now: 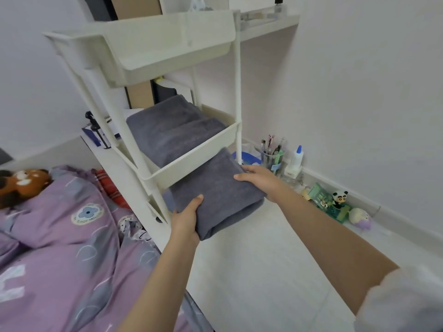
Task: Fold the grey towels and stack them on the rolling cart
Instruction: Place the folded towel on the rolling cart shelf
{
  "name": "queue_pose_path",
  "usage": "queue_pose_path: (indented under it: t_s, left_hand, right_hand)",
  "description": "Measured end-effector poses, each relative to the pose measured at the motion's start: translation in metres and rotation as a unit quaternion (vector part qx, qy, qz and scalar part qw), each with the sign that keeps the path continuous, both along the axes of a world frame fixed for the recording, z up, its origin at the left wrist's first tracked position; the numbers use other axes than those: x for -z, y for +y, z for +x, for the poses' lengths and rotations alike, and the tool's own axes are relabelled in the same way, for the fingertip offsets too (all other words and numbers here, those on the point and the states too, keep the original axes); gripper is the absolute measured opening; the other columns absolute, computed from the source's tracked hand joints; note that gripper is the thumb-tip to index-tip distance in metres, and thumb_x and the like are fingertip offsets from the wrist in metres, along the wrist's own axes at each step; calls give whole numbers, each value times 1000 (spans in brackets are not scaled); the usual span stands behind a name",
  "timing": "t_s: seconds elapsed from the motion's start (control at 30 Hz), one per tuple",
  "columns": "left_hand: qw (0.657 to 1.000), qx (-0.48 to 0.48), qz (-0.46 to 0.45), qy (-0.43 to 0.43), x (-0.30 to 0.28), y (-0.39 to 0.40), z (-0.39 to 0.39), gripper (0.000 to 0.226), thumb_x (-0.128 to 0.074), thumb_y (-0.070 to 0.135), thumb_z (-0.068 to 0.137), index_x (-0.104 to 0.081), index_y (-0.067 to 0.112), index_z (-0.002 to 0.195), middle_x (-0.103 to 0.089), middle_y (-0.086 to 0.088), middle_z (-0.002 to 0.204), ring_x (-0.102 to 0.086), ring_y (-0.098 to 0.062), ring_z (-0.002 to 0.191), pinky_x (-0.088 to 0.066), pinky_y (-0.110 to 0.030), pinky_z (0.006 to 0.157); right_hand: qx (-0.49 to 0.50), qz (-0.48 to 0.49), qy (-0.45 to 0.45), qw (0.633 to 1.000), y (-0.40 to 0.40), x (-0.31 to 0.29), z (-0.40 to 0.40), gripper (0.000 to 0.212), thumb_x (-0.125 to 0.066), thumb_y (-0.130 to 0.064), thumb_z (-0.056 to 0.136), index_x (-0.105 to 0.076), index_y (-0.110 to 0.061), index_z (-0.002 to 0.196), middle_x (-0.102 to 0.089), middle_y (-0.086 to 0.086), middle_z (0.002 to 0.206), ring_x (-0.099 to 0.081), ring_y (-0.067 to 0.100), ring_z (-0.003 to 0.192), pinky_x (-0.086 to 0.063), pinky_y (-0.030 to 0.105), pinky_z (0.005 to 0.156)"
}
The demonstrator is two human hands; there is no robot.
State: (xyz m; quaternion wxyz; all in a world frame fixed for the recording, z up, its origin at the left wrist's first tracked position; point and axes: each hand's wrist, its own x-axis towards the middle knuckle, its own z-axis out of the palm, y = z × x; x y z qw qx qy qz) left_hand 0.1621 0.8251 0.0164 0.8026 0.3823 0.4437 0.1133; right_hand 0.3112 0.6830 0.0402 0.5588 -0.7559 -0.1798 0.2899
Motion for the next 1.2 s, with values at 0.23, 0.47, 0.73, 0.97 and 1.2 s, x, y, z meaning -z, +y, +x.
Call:
queue_pose_path:
  t_s: [0.23, 0.47, 0.73, 0.97, 1.2]
  left_hand:
    - [987, -140, 77, 11, 14, 11, 30, 46, -82, 27, 70, -52, 33, 105, -65, 3, 106, -63, -27, 94, -57, -47, 78]
    - [982, -157, 100, 34, 38, 14, 42, 71, -83, 46, 46, -55, 34, 110, -67, 0, 111, -65, -29, 97, -54, -47, 87]
    - [972, -164, 152, 77, 40, 30, 50, 81, -79, 36, 72, -39, 18, 140, -57, -6, 130, -57, -30, 114, -44, -40, 103]
    - [966, -151, 179, 110, 45, 28, 47, 94, -79, 51, 63, -37, 17, 140, -55, -8, 135, -53, -32, 120, -38, -43, 107]
    - [981, -123, 128, 74, 31, -5, 28, 89, -75, 48, 66, -36, 20, 141, -51, -2, 139, -54, -25, 120, -44, -39, 103]
  right_hand:
    - [29, 63, 41, 997, 35, 21, 38, 42, -69, -18, 77, -65, -23, 118, -61, 0, 123, -55, 19, 114, -41, 38, 105]
    - [7, 15, 32, 999, 40, 52, 36, 43, -73, -27, 79, -60, -30, 120, -58, -8, 114, -55, 16, 110, -44, 33, 99]
    - [100, 40, -19, 994, 55, 70, 29, 47, -75, -32, 77, -62, -20, 120, -61, -2, 120, -56, 17, 112, -44, 37, 101]
    - [133, 10, -19, 991, 56, 80, 12, 49, -68, -38, 84, -57, -21, 128, -60, 3, 124, -55, 22, 114, -45, 36, 99]
    - [138, -20, -47, 989, 41, 59, -12, 51, -57, -38, 91, -45, -18, 136, -53, -5, 120, -50, 19, 117, -40, 27, 95]
